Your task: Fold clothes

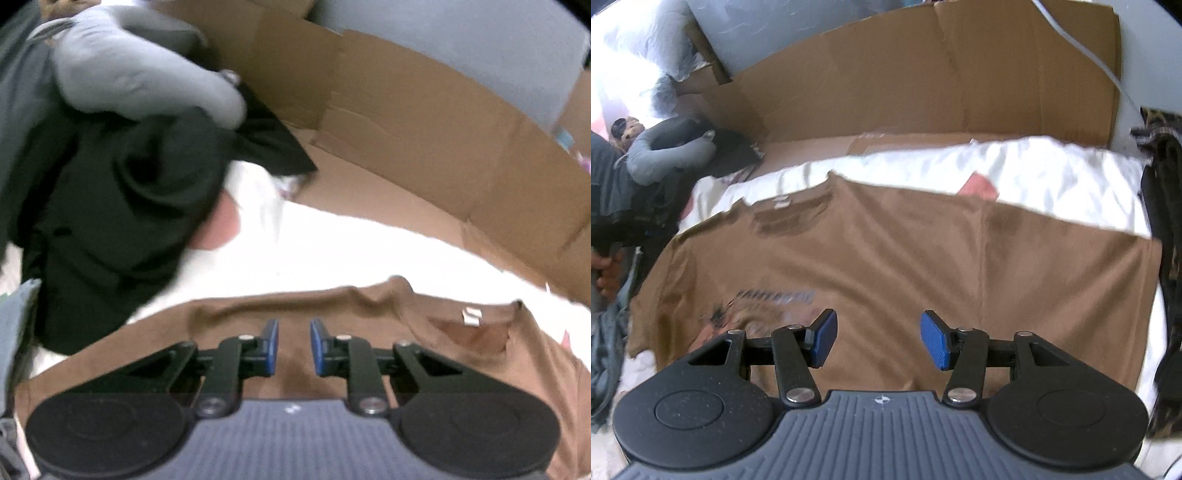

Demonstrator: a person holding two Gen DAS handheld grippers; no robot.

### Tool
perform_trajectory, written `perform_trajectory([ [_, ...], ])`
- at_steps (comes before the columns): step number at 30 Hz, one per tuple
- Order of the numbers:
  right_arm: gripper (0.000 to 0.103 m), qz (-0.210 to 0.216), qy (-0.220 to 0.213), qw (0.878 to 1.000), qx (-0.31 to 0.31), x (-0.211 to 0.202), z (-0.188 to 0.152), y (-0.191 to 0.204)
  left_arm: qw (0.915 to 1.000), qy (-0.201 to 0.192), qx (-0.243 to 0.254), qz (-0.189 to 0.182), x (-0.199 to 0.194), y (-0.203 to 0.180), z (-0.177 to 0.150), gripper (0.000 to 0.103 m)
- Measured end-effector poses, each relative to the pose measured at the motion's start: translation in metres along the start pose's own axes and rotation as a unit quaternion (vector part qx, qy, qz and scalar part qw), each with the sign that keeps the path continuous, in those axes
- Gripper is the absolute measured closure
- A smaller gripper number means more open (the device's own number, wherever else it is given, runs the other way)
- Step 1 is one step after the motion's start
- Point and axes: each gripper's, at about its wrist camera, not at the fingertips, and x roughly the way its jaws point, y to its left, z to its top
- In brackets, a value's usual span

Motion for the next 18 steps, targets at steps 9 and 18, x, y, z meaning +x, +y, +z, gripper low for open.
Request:
perform_trajectory([
  [9,0.046,-0.085,-0.008,0.996,-0.039,0.053,0.051,-0.041,0.9979,0.014,-0.005,0.064,0.022,0.030,-0.004,0.081],
  [18,0.046,-0.106,0.016,0.992,-0.066,0.098,0.077,-0.061,0.9962,0.019,-0.007,0.084,0.030,0.056,-0.003,0.075],
])
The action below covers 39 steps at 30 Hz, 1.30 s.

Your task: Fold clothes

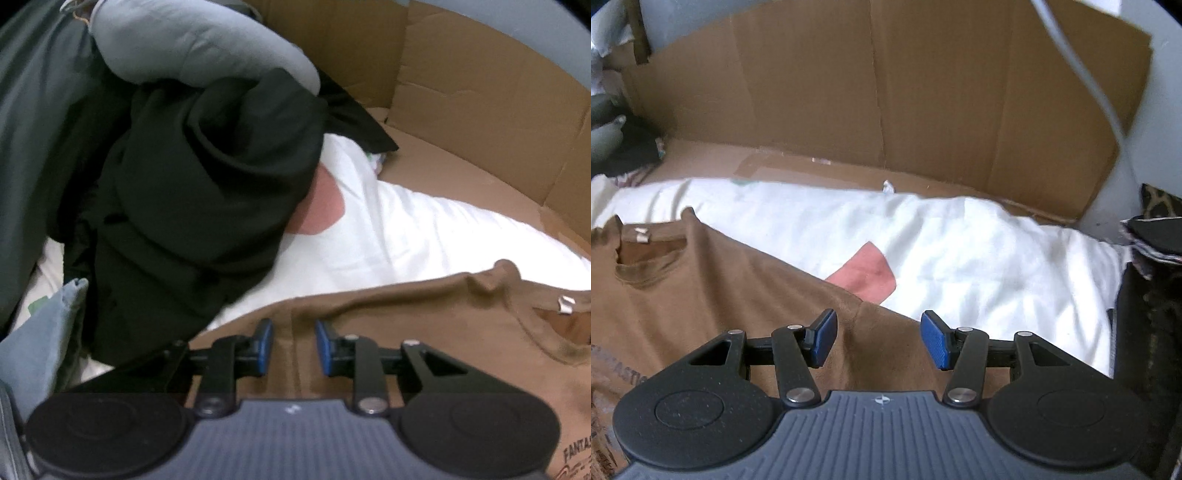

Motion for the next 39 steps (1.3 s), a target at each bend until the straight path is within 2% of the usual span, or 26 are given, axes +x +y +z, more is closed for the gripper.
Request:
perform_trajectory([
  [3,0.051,0.004,0.021,0.999,-0.030,0.010,-0.003,0.008,1.0000,0.001,0.000,0.001,0.004,0.002,-0.001,0.075],
  [4,0.074,-0.002,0.025,0.999,-0.039,0.013,-0.004,0.010,1.0000,0.000,0.002,0.001,0.004,0.003,-0.001,0.075],
  [5,0.087,-0.009,0.028,0.999,-0.046,0.015,-0.005,0.012,1.0000,0.000,0.003,0.001,0.005,0.003,-0.001,0.075],
  [7,0.097,-0.011,0.027,0.999,-0.039,0.015,-0.003,0.011,1.0000,0.000,0.002,0.002,0.004,0.003,0.000,0.075],
  [8,0.098,-0.014,0.026,0.999,-0.037,0.016,-0.002,0.010,1.0000,0.000,0.002,0.003,0.004,0.003,0.000,0.075],
  [12,0.099,-0.036,0.023,0.999,-0.025,0.018,0.005,0.006,1.0000,-0.004,0.002,0.005,-0.001,0.003,0.003,0.075],
  [16,0.097,-0.032,0.025,0.999,-0.007,0.020,0.008,0.004,0.9999,-0.014,0.008,0.003,-0.011,0.003,0.006,0.075],
  [18,0.089,-0.022,0.020,1.000,-0.002,0.015,0.009,0.006,0.9997,-0.020,0.013,-0.005,-0.018,0.001,0.007,0.074],
  [19,0.068,-0.011,0.011,1.000,-0.005,0.009,0.009,0.008,0.9995,-0.023,0.017,-0.009,-0.021,-0.001,0.008,0.073],
  [20,0.053,0.000,0.000,1.000,-0.010,0.003,0.009,0.009,0.9993,-0.025,0.023,-0.014,-0.023,-0.004,0.008,0.071],
  [22,0.048,0.002,-0.013,1.000,-0.022,-0.003,0.010,0.013,0.9987,-0.029,0.034,-0.022,-0.026,-0.009,0.010,0.070],
  [28,0.051,-0.004,0.000,1.000,-0.004,0.009,0.013,0.007,0.9980,-0.023,0.057,-0.015,-0.020,-0.018,0.014,0.069],
  [30,0.069,0.000,0.011,1.000,-0.003,0.016,0.011,0.005,0.9980,-0.023,0.059,-0.007,-0.018,-0.013,0.014,0.069],
  [31,0.090,-0.001,0.015,1.000,-0.007,0.018,0.010,0.006,0.9981,-0.022,0.056,-0.003,-0.018,-0.009,0.015,0.069],
  [32,0.096,-0.003,0.019,1.000,-0.011,0.020,0.009,0.006,0.9983,-0.022,0.054,0.001,-0.018,-0.004,0.016,0.069],
  [36,0.099,-0.012,0.015,1.000,-0.014,0.022,0.008,0.008,0.9988,-0.017,0.046,0.004,-0.015,0.012,0.014,0.069],
  [39,0.099,-0.024,0.014,1.000,-0.007,0.025,0.011,0.008,0.9984,-0.017,0.054,0.000,-0.017,0.009,0.011,0.069],
])
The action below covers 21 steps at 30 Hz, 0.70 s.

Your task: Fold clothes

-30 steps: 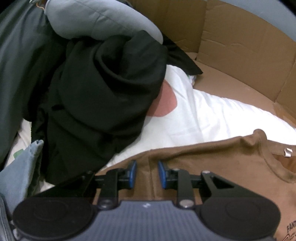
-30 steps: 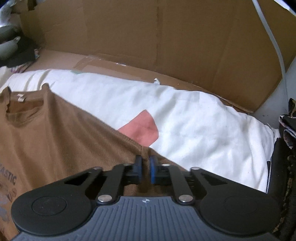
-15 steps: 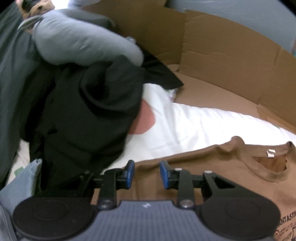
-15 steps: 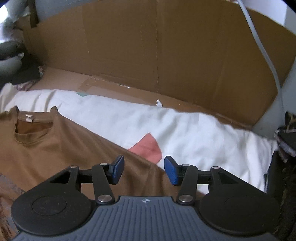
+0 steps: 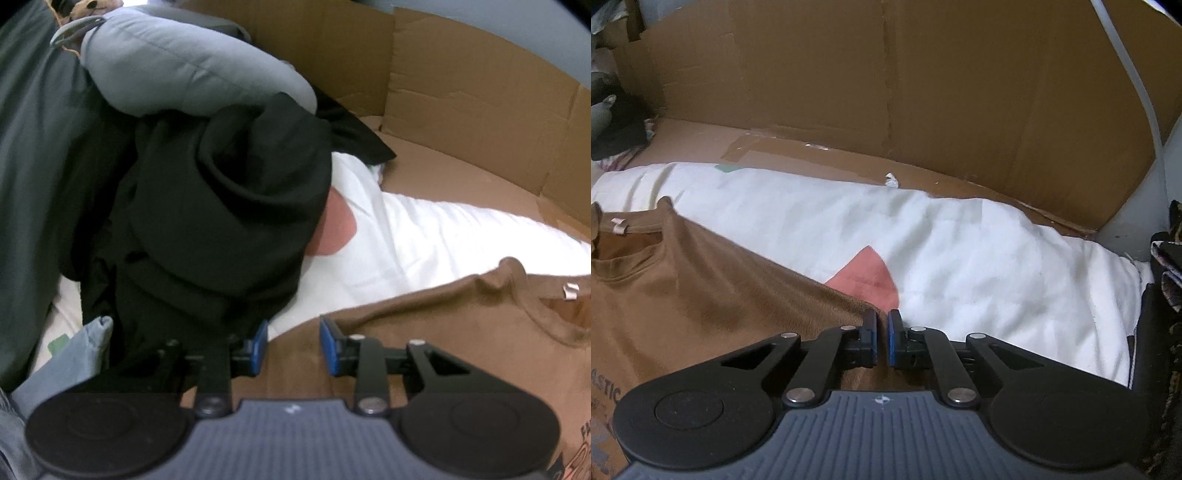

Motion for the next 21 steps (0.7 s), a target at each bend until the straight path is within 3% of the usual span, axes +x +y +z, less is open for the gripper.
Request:
perform_trajectory([
  [4,0.099,-0.013,0.004,1.000,0.005,0.005,0.002,0.003,0.9999,0.003,0.009,-0.008,0.005,0.003,-0.003,0.069],
  [10,0.097,-0.017,0.008,0.999,0.028,0.004,0.007,0.001,0.9999,0.006,0.002,0.010,0.029,-0.001,0.003,0.065],
  [13,0.094,-0.020,-0.015,0.999,0.039,-0.007,0.011,-0.001,0.9999,0.007,-0.004,0.015,0.029,-0.002,0.011,0.065],
  [21,0.092,0.042,-0.056,0.998,0.004,-0.023,0.019,0.034,0.9997,-0.018,-0.010,-0.016,-0.003,-0.015,0.024,0.067],
])
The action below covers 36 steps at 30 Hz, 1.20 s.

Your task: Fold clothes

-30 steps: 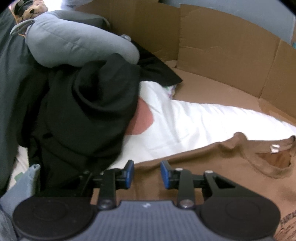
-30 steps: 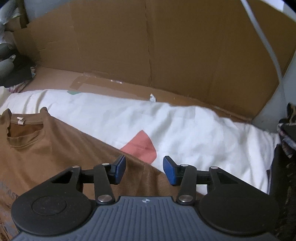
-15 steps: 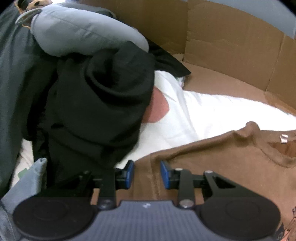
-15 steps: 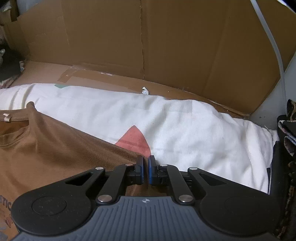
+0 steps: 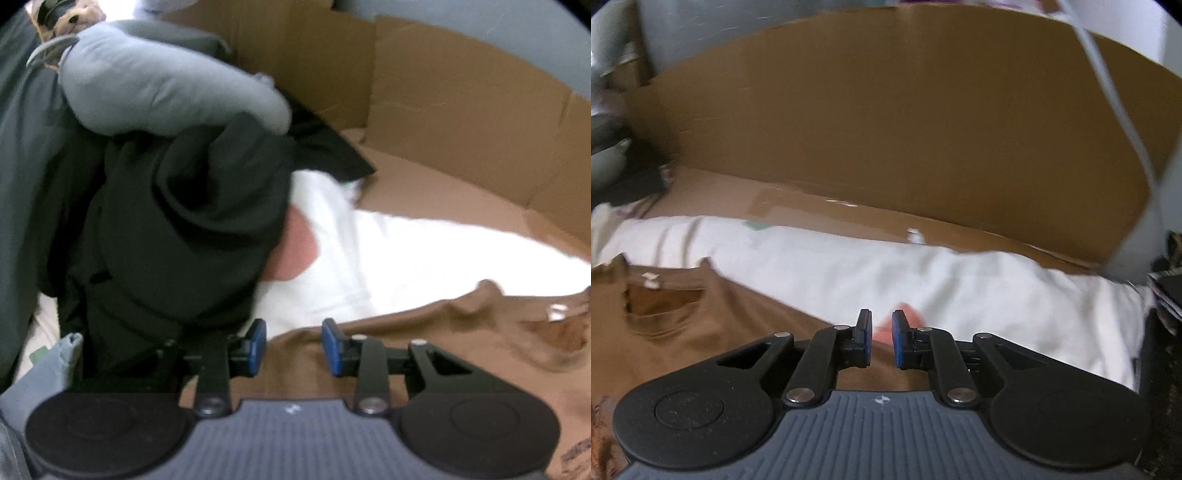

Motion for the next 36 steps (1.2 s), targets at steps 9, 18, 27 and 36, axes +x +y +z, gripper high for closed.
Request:
perform_trajectory([
  [9,0.092,0.064,0.022,0.997,-0.045,0.018,-0.003,0.059,0.9968,0.016,0.026,-0.073,0.004,-0.055,-0.003,0.067],
  [18,0.061,0.130,0.031,0.988,-0.075,0.036,-0.003,0.117,0.9949,0.033,0.041,-0.086,0.050,-0.083,-0.016,0.062],
  [27,0.052,0.100,0.041,0.991,-0.081,0.062,-0.008,0.150,0.9974,0.031,0.022,-0.061,0.040,-0.056,-0.027,0.063],
  [36,0.053,0.162,0.024,0.986,-0.035,0.056,0.006,0.138,0.9979,0.014,-0.008,-0.063,0.032,-0.039,-0.019,0.063],
])
